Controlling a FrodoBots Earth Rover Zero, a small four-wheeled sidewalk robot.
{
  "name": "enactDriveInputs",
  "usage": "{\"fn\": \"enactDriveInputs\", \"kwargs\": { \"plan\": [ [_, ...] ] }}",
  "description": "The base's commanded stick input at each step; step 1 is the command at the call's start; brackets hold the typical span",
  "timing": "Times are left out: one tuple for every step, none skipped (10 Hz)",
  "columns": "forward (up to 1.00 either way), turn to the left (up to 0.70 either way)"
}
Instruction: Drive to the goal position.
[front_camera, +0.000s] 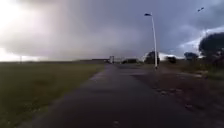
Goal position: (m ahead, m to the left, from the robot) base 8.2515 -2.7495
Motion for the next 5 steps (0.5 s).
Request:
{"fn": "enactDriveInputs", "kwargs": {
  "plan": [
    [0.70, -0.14],
    [0.70, -0.14],
    [0.70, -0.06],
    [0.70, 0.00],
    [0.70, 0.00]
  ]
}}
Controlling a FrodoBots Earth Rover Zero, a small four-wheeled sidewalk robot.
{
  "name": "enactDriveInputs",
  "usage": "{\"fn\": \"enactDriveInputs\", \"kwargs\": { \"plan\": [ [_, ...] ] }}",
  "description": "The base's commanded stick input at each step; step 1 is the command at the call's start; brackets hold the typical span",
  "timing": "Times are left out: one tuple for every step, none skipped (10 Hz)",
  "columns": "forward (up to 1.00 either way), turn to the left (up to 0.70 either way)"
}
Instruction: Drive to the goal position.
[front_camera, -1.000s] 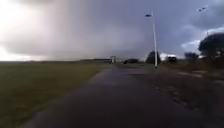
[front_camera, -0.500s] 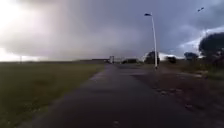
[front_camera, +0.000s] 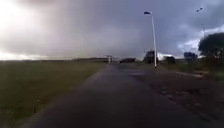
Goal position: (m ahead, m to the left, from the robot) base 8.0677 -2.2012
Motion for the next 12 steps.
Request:
{"fn": "enactDriveInputs", "kwargs": {
  "plan": [
    [0.70, 0.00],
    [0.70, 0.00],
    [0.70, 0.00],
    [0.70, 0.00],
    [0.70, 0.00],
    [0.70, 0.00],
    [0.70, 0.00],
    [0.70, 0.00],
    [0.70, 0.00],
    [0.70, 0.00],
    [0.70, 0.00],
    [0.70, 0.00]
  ]
}}
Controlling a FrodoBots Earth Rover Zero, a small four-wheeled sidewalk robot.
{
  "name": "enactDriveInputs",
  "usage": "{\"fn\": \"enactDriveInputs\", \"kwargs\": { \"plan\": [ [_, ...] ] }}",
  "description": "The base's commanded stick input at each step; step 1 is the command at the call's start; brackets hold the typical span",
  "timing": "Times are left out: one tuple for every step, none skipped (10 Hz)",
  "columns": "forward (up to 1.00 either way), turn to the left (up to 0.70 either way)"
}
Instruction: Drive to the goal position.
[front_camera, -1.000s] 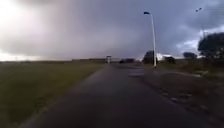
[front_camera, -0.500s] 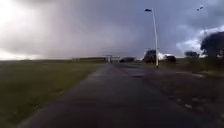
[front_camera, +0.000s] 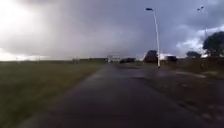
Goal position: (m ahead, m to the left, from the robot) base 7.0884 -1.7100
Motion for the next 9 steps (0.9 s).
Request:
{"fn": "enactDriveInputs", "kwargs": {
  "plan": [
    [0.70, 0.00],
    [0.70, 0.00],
    [0.70, 0.00],
    [0.70, 0.00],
    [0.70, 0.00],
    [0.70, 0.00],
    [0.70, 0.00],
    [0.70, 0.00],
    [0.70, 0.00]
  ]
}}
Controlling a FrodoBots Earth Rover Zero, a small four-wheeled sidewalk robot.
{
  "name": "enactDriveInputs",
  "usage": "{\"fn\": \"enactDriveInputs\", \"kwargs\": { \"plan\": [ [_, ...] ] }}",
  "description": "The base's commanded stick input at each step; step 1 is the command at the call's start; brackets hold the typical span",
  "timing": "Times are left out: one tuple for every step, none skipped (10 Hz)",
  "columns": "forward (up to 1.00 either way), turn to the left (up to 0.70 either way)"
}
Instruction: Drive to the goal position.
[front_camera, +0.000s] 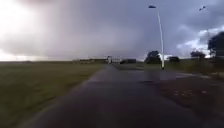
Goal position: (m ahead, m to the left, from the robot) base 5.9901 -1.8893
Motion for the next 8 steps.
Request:
{"fn": "enactDriveInputs", "kwargs": {
  "plan": [
    [0.70, 0.00],
    [0.70, 0.00],
    [0.70, 0.00],
    [0.70, 0.00],
    [0.70, 0.00],
    [0.70, 0.00],
    [0.70, 0.00],
    [0.70, 0.00]
  ]
}}
